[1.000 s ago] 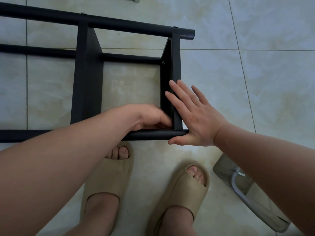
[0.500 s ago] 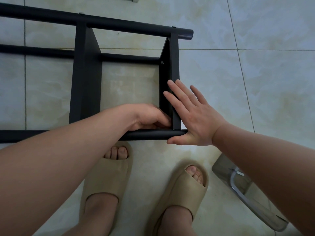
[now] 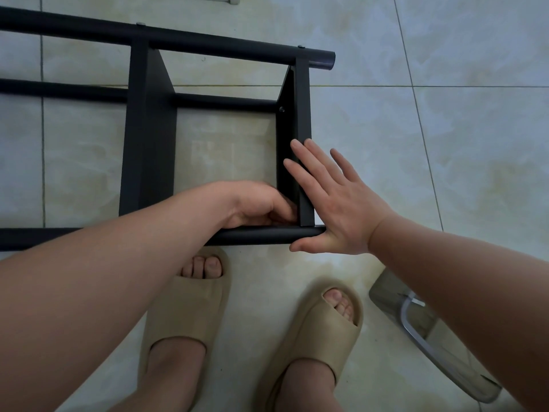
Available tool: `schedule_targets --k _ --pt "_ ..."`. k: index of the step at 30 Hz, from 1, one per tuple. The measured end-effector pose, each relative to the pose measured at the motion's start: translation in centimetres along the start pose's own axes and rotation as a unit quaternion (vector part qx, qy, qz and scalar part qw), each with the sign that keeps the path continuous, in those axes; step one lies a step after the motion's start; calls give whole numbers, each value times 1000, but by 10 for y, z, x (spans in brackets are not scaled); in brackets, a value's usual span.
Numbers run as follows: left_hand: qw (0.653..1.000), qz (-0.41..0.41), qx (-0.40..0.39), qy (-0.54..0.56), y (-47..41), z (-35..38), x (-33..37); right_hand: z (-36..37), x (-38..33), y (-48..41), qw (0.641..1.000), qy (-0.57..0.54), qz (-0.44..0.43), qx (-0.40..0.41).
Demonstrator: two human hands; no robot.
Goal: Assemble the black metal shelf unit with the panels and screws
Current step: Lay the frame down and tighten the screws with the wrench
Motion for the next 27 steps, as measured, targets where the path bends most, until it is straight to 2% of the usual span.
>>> schedule_targets --k 7,11,19,27 --pt "999 -1 34 -42 -1 -1 1 0 1 0 1000 4 -3 4" --pt "999 -21 18 -31 -3 -1 -2 0 0 0 1000 4 -2 3" --pt "999 7 -26 21 -4 1 -1 0 0 0 1000 1 -2 3" --pt "1000 -3 0 -4 -8 -4 -6 1 1 0 1000 3 -2 3"
Point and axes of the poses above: each hand's wrist, its own y-axis away from the middle knuckle, its own z-axis out of the palm, x = y × z, the point moved 5 cm from there along -y, towards the middle knuckle, and after that the axes turned 3 degrees about -y, right-handed, at the moved point
